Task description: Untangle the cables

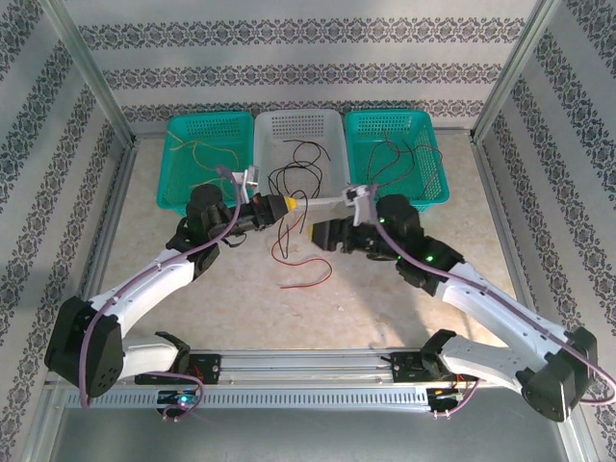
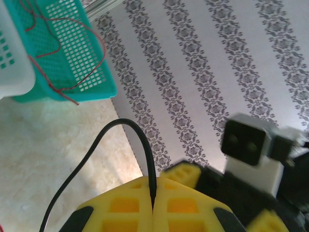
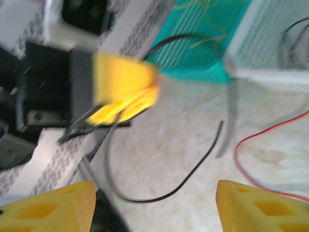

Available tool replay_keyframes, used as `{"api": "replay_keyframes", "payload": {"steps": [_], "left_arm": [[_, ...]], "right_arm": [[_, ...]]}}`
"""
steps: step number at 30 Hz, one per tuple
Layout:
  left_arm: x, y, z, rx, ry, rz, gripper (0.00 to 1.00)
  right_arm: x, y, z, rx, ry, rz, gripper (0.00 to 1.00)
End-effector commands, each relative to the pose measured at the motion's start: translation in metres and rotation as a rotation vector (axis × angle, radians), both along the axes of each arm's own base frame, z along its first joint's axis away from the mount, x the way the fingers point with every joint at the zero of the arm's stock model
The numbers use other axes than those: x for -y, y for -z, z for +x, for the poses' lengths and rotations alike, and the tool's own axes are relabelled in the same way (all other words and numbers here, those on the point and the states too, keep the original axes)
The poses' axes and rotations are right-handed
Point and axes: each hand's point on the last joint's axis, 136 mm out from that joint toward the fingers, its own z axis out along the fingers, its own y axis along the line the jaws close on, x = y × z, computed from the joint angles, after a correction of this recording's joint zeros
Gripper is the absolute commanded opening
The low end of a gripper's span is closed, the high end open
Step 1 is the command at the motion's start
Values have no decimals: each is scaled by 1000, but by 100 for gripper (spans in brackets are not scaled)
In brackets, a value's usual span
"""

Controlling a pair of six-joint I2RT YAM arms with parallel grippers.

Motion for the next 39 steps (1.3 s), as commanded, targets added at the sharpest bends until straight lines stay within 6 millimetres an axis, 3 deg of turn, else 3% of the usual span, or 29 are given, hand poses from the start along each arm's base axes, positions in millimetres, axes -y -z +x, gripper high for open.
{"api": "replay_keyframes", "payload": {"steps": [1,7,13,20,23,26,30,35,39], "left_arm": [[-3,-37,-4,132,17,-24,0],[1,-50,-9,157,67,-39,0],[3,-60,-14,171,93,-58,0],[2,-67,-19,181,108,-69,0],[3,-67,-22,178,120,-68,0],[3,-62,-22,162,124,-51,0],[3,-53,-26,145,135,-28,0],[2,-20,-25,64,142,94,0],[6,8,-25,-29,178,151,0]], "right_arm": [[11,13,10,-53,60,-57,67],[3,-3,19,-20,46,-34,68],[-12,-4,39,-23,45,-29,65],[-19,3,63,-33,80,-19,52],[-20,4,71,-38,87,-5,39],[-14,0,77,-26,110,0,21],[-2,-9,87,2,145,-8,8],[11,-30,92,58,167,-38,5],[11,-43,91,87,146,-76,5]]}}
